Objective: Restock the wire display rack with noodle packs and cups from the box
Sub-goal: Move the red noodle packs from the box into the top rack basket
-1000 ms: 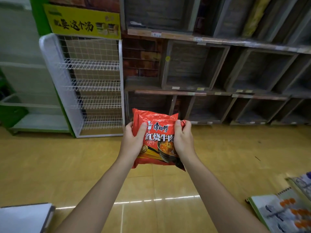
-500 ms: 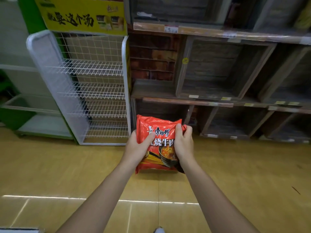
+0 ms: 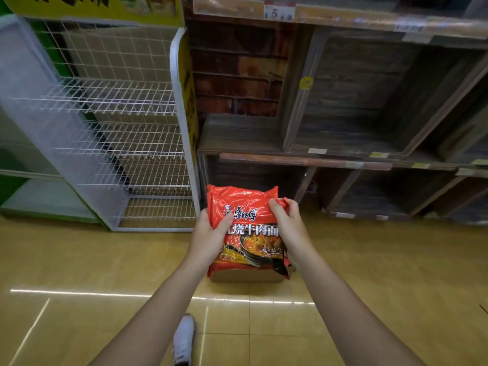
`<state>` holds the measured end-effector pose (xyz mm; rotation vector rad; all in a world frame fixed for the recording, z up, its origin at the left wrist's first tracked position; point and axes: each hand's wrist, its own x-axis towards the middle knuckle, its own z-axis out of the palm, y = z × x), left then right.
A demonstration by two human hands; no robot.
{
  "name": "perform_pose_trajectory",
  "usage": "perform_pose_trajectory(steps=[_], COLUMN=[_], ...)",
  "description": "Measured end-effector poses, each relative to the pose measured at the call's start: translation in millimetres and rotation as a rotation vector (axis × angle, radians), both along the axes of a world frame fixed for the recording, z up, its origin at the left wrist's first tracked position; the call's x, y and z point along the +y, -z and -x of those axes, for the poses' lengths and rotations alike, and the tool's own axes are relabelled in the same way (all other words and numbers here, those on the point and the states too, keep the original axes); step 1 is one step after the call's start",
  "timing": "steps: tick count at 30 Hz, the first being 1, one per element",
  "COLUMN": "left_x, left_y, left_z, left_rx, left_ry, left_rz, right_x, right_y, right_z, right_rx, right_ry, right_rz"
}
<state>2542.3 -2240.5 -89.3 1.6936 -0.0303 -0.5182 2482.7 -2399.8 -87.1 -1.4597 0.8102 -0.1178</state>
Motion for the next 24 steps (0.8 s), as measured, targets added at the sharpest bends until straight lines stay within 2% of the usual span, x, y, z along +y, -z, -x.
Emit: perform_pose_trajectory(steps=[10,14,18,24], left_x=[-40.5,-52.8,-62.1,-79.0], left_y=[101.7,153.2,206.8,305.6], left_z=[-149.0,-195.4,-215.1,-208.5], left_rx=[0.117,0.152,0.224,0.413], left_ry=[0.101,0.141,0.148,0.167], left_rz=[-0.019,-0.093,-0.178,-0.223], right_x=[-28.6,-33.2,-40.6,-61.4], right_y=[87.2,141.4,204.3,311.7], right_z=[-131.7,-178.8,-197.6,-194.7], right_rx=[0.108,0.134,0.176,0.334], right_ry=[0.013,0.111,0.140,0.075], right_rz=[-0.033,0.031,0.119,0.045])
